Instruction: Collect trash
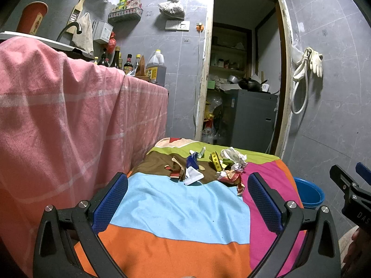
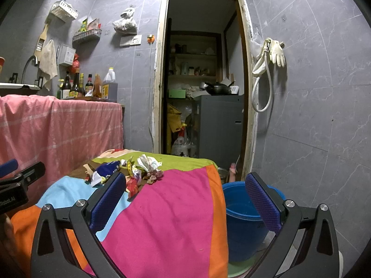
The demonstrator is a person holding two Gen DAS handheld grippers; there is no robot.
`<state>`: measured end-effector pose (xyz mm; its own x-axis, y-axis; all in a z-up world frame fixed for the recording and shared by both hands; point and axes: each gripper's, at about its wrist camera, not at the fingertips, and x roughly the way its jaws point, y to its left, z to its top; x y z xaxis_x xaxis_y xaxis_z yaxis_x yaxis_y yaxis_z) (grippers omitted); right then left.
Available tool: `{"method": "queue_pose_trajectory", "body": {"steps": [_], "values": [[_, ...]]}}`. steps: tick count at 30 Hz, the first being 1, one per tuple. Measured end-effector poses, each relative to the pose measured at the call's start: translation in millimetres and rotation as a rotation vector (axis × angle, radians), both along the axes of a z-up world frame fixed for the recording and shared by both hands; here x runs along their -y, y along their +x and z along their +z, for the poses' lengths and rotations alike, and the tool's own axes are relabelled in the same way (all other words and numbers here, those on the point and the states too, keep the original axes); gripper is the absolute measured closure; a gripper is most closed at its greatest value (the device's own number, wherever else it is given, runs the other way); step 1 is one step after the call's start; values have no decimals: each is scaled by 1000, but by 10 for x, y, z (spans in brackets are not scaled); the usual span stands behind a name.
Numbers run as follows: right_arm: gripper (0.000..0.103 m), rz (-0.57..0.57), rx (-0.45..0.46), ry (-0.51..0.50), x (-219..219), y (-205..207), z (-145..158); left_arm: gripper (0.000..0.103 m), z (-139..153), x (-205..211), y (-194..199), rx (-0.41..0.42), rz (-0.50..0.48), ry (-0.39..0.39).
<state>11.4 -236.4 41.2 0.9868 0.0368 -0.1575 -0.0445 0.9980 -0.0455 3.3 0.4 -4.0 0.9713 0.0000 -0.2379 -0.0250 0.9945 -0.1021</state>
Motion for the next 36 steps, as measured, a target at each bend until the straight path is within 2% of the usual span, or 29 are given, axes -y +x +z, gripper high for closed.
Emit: {"method": "queue_pose_trajectory", "body": {"steps": [36], "values": [[0,1,-5,0,12,4,-14,2,-41,3,0,-6,-1,-2]]}}
